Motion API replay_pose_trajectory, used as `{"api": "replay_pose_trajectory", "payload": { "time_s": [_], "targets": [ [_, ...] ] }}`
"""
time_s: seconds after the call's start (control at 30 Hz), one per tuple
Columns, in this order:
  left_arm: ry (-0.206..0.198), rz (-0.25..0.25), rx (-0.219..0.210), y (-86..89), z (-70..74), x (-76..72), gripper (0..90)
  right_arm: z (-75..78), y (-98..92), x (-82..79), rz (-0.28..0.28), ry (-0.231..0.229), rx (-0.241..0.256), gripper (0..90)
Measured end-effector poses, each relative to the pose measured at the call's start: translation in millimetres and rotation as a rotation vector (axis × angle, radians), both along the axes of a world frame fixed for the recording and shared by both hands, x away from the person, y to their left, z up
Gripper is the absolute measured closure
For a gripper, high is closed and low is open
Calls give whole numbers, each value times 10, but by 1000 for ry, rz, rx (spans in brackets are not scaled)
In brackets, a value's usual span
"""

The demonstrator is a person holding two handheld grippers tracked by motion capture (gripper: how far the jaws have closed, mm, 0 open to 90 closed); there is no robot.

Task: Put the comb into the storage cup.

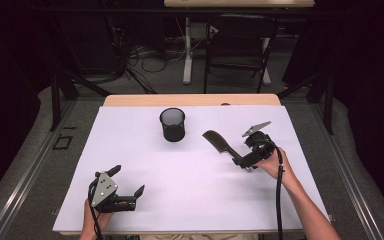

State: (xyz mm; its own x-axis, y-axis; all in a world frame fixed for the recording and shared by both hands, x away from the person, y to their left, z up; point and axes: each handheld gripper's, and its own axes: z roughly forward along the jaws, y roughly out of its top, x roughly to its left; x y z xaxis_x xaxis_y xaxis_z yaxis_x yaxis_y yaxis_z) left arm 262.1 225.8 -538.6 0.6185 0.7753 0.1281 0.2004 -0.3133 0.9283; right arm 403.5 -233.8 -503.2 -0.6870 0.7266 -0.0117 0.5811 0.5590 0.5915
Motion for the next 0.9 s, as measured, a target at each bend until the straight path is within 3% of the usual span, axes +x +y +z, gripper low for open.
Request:
{"api": "replay_pose_trajectory", "payload": {
  "time_s": [0.3,0.5,0.77,0.9],
  "targets": [
    [1,1,0,0,0,0,3,18,13,40,0,-2,15,0],
    [4,-2,0,-3,-3,3,2,18,70,75,12,19,-20,0],
    [5,-1,3,-2,-4,4,2,19,166,122,29,16,-17,0],
    [6,0,3,-4,-7,17,2,4,205,154,38,38,-34,0]
  ]
}}
